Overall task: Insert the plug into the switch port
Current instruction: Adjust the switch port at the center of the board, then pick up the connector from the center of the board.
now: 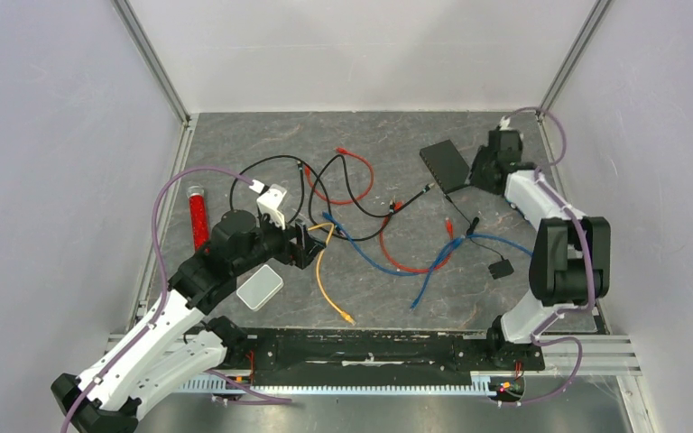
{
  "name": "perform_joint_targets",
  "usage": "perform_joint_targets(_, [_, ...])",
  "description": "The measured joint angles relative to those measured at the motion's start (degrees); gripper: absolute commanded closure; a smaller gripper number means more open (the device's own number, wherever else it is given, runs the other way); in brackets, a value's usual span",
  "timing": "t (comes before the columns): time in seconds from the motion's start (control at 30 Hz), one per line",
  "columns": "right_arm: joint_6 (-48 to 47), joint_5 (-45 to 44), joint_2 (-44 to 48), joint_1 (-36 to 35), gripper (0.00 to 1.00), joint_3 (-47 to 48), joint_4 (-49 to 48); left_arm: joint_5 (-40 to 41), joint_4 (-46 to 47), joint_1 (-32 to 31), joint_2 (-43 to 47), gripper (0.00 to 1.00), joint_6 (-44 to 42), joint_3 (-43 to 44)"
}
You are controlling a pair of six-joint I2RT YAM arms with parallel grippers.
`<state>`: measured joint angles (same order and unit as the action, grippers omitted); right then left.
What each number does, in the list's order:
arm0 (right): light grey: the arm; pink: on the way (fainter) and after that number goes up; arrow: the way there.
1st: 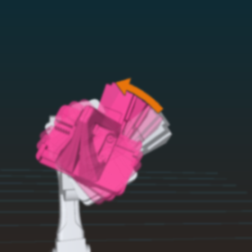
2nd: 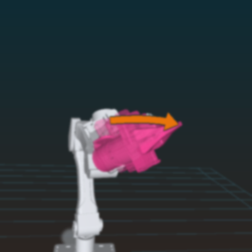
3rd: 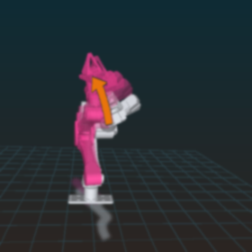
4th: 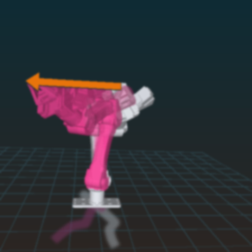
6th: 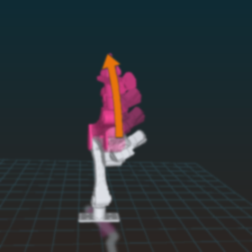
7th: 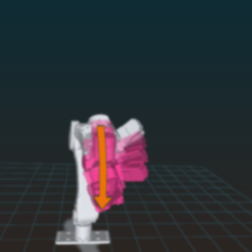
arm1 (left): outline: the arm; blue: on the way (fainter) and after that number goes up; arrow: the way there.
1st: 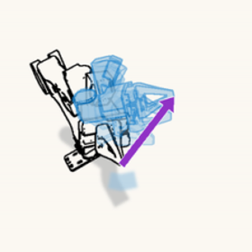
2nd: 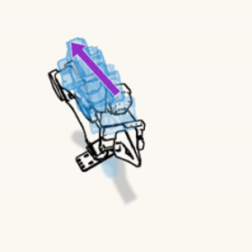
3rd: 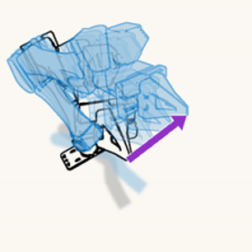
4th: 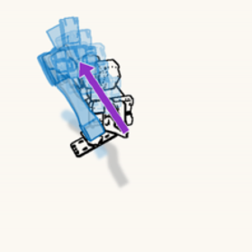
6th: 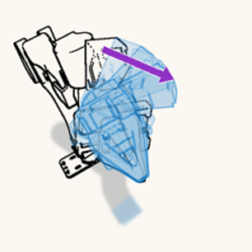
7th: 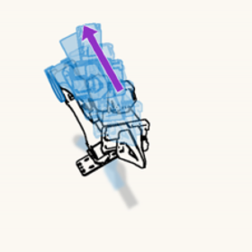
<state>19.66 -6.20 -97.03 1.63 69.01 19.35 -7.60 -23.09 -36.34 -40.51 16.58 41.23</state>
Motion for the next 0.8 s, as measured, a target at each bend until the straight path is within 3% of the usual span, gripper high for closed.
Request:
perform_joint_targets(0.23, [-4.13, 1.38, 5.11, -9.57, 0.55, -11.52, -2.23, -0.02, -0.28, 0.00, 1.01, 0.18, -0.02, 0.00])
perform_joint_targets(0.53, [-10.05, 0.07, 5.38, -13.40, 0.59, -16.39, -2.23, -0.15, -0.39, 0.00, 1.20, 0.18, -0.07, 0.00])
perform_joint_targets(0.8, [3.39, -3.21, 4.81, -15.10, 0.61, -14.73, -3.93, -0.13, -0.39, 0.00, 0.98, 0.18, -0.07, 0.00])
